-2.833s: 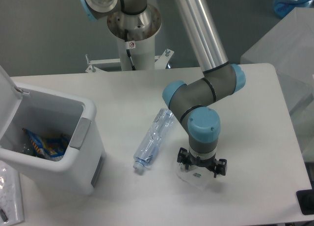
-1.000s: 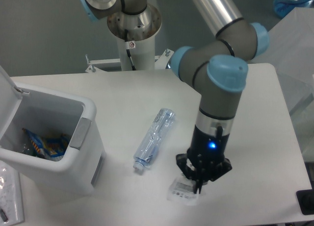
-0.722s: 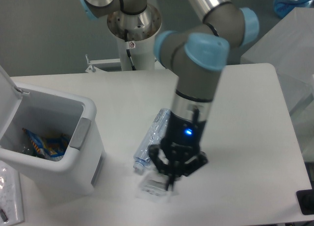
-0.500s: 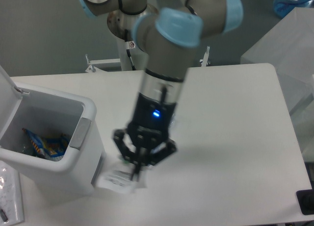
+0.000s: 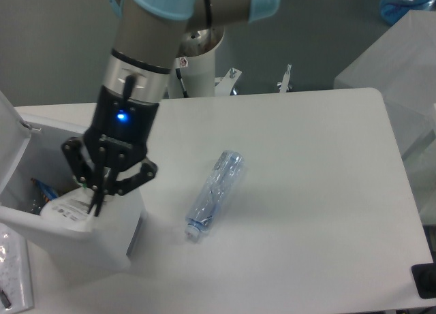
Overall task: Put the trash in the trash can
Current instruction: 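Carry the wrapper over the white trash bin, then open the gripper to drop the wrapper into the bin, then move the open gripper over the clear plastic bottle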
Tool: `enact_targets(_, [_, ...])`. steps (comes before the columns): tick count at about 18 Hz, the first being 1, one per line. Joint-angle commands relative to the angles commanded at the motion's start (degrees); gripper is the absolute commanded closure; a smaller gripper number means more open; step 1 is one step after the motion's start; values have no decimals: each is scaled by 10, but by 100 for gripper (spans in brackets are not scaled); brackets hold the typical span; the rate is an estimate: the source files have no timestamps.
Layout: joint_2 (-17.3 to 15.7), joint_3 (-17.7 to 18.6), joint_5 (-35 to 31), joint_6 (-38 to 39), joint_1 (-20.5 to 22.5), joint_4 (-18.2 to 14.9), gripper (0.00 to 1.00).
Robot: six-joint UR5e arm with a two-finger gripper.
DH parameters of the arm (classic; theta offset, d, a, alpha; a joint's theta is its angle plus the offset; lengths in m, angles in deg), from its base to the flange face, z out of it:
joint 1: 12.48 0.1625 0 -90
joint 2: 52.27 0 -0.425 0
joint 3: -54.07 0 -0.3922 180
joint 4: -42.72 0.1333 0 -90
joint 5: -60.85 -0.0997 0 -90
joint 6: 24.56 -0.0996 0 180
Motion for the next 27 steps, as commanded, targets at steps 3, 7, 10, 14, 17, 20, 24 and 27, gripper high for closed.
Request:
enact_targets(3, [0, 7, -3, -3, -20, 1, 60])
enact_targets(7, [-3, 5, -3, -9, -25, 2, 0])
enact_targets(10, [-3, 1, -4, -9, -25, 3, 0])
enact_targets(14, [1, -7, -3, -11, 20, 6, 0])
enact_targets(17, [11, -5, -13, -41, 65, 6, 0])
enact_targets(20, [38, -6, -27, -50, 104, 6, 0])
enact_targets(24, [90, -6, -28, -75, 130, 6, 0])
enact_targets(27, [103, -6, -29, -79, 134, 5, 0])
